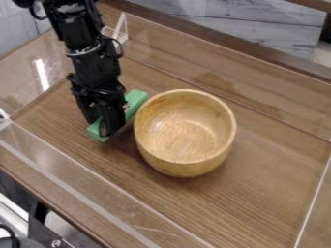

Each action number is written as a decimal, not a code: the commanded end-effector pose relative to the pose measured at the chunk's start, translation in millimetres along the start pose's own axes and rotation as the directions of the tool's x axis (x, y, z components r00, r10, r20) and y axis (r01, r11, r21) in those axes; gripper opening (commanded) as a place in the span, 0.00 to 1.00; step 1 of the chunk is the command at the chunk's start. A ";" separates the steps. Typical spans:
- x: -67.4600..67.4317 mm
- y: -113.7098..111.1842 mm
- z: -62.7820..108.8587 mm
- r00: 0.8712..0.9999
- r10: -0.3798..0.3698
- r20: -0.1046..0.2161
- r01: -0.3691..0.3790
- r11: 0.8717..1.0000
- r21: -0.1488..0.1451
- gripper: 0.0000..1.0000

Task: Remove the green block from inside the brown bowl and put it on the table

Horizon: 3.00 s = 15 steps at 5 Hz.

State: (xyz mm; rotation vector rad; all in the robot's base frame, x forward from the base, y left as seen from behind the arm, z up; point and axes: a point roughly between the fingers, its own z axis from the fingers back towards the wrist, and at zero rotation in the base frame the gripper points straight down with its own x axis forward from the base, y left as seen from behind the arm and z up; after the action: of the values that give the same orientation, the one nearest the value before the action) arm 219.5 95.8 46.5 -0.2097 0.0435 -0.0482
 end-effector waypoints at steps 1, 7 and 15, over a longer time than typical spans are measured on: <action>6.1 7.2 12.1 0.999 0.008 0.031 -0.009 1.000 0.022 0.00; 5.6 9.3 13.5 1.000 0.023 -0.006 -0.023 1.000 -0.003 0.00; 1.8 19.8 23.0 0.998 0.038 -0.047 -0.041 0.998 -0.057 0.00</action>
State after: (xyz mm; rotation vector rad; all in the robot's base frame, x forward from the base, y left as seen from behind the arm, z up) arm 216.2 111.7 53.8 -0.2922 0.1384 -0.0188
